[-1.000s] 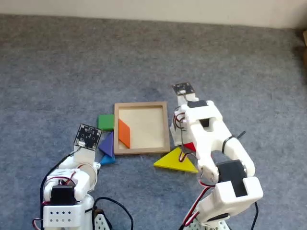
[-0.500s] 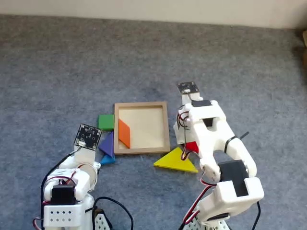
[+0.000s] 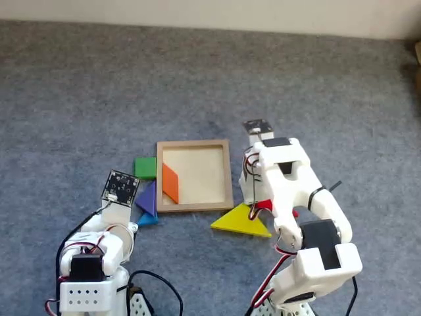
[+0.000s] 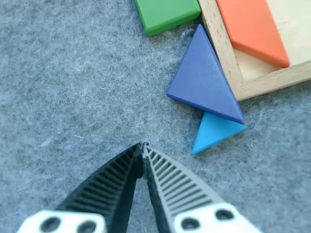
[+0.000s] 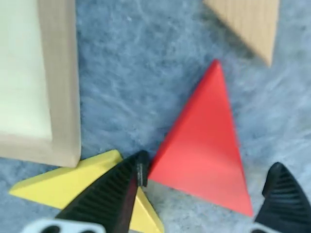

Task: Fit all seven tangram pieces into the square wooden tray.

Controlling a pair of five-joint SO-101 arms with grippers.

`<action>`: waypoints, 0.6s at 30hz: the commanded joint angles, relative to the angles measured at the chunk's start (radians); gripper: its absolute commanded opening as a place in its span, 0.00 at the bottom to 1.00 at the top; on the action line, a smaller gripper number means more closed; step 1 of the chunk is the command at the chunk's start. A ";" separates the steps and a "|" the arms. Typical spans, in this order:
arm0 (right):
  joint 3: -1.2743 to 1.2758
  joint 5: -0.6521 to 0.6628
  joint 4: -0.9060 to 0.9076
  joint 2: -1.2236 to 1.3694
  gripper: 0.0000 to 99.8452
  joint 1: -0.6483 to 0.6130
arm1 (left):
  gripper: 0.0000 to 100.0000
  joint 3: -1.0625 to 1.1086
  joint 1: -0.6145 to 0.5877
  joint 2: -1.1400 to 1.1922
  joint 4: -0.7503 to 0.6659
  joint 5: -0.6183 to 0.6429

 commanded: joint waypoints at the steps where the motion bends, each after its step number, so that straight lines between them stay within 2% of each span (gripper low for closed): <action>1: -0.044 0.031 0.015 -0.015 0.36 -0.031 | 0.01 0.019 0.019 -0.027 0.008 -0.006; 9: -0.041 0.092 0.051 -0.015 0.36 -0.031 | 0.01 0.019 0.019 -0.027 0.008 -0.006; 18: -0.039 0.100 0.059 -0.010 0.36 -0.025 | 0.01 0.019 0.019 -0.027 0.008 -0.006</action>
